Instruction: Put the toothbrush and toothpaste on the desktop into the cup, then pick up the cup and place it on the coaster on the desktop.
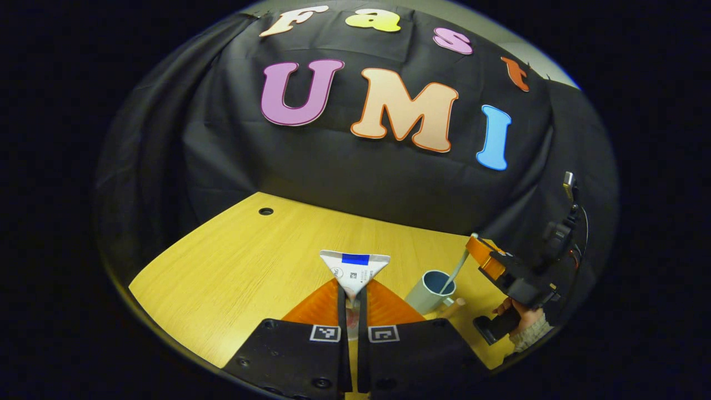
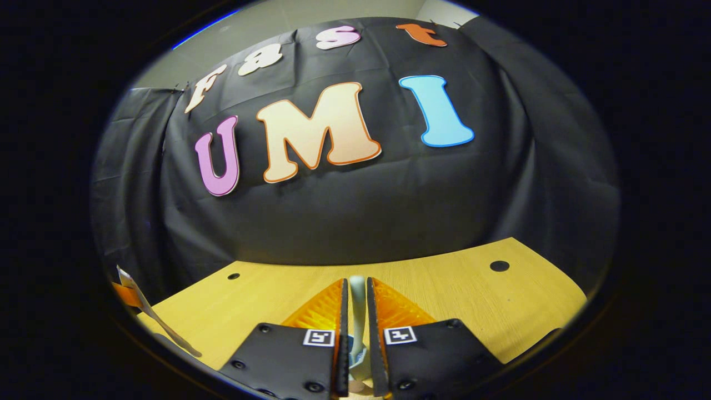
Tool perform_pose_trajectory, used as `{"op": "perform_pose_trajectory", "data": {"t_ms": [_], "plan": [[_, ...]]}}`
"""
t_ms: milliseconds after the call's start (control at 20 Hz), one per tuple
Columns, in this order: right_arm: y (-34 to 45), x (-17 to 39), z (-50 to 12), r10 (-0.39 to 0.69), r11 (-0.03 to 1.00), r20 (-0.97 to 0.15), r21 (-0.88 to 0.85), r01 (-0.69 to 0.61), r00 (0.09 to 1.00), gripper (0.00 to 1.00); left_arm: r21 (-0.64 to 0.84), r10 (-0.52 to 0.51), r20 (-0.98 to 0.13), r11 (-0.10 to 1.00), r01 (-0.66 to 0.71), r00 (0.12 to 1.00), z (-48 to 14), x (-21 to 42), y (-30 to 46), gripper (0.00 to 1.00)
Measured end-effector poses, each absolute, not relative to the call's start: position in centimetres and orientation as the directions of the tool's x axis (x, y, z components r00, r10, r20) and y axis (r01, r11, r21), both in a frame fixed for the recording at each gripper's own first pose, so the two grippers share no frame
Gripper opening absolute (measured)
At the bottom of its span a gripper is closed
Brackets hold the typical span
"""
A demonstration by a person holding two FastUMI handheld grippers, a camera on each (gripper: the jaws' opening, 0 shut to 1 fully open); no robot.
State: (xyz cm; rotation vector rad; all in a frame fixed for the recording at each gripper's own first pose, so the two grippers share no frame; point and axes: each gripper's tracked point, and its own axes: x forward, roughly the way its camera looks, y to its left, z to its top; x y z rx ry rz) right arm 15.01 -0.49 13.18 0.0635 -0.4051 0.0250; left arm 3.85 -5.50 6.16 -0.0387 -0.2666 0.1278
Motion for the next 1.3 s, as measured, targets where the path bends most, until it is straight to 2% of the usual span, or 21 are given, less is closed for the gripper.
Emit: {"op": "perform_pose_trajectory", "data": {"t_ms": [100,300,750,850,900,950,1100,1150,1200,1300], "plan": [[-1.4,13.9,13.9,-0.007,0.996,0.410,0.086,-0.031,0.912,0.31,-0.046,0.104,0.265,0.994,-0.095,0.959,6.5,4.2,-6.5,0.04],[-4.0,11.6,13.1,-0.061,0.995,0.383,0.092,0.028,0.922,1.00,-0.041,0.028,0.278,0.999,-0.018,0.960,7.7,5.2,-9.0,0.04],[-11.6,4.2,8.7,-0.276,0.960,0.315,0.131,0.247,0.908,0.99,0.098,-0.196,0.348,0.980,0.172,0.917,11.4,11.3,-15.4,0.04],[-12.9,2.1,8.5,-0.325,0.945,0.319,0.124,0.301,0.890,0.98,0.123,-0.246,0.339,0.968,0.217,0.908,11.4,13.1,-16.8,0.04],[-13.5,1.2,8.2,-0.348,0.938,0.317,0.125,0.325,0.882,0.94,0.130,-0.271,0.332,0.962,0.240,0.903,11.3,13.9,-17.5,0.04],[-14.0,0.4,8.0,-0.370,0.929,0.317,0.130,0.346,0.873,0.98,0.135,-0.290,0.322,0.956,0.260,0.901,10.8,14.5,-18.1,0.04],[-15.1,-1.8,7.2,-0.420,0.907,0.317,0.140,0.397,0.850,0.98,0.141,-0.317,0.284,0.947,0.288,0.905,9.4,16.4,-19.0,0.04],[-15.3,-2.3,6.9,-0.432,0.902,0.312,0.136,0.410,0.846,0.94,0.142,-0.326,0.276,0.944,0.297,0.904,9.0,16.9,-19.3,0.05],[-15.5,-2.9,6.8,-0.442,0.897,0.313,0.131,0.423,0.841,0.98,0.137,-0.332,0.267,0.942,0.306,0.905,8.7,17.3,-19.4,0.04],[-15.8,-3.4,6.2,-0.456,0.889,0.309,0.121,0.442,0.834,0.98,0.128,-0.346,0.252,0.938,0.323,0.904,8.2,17.9,-19.9,0.04]]}}
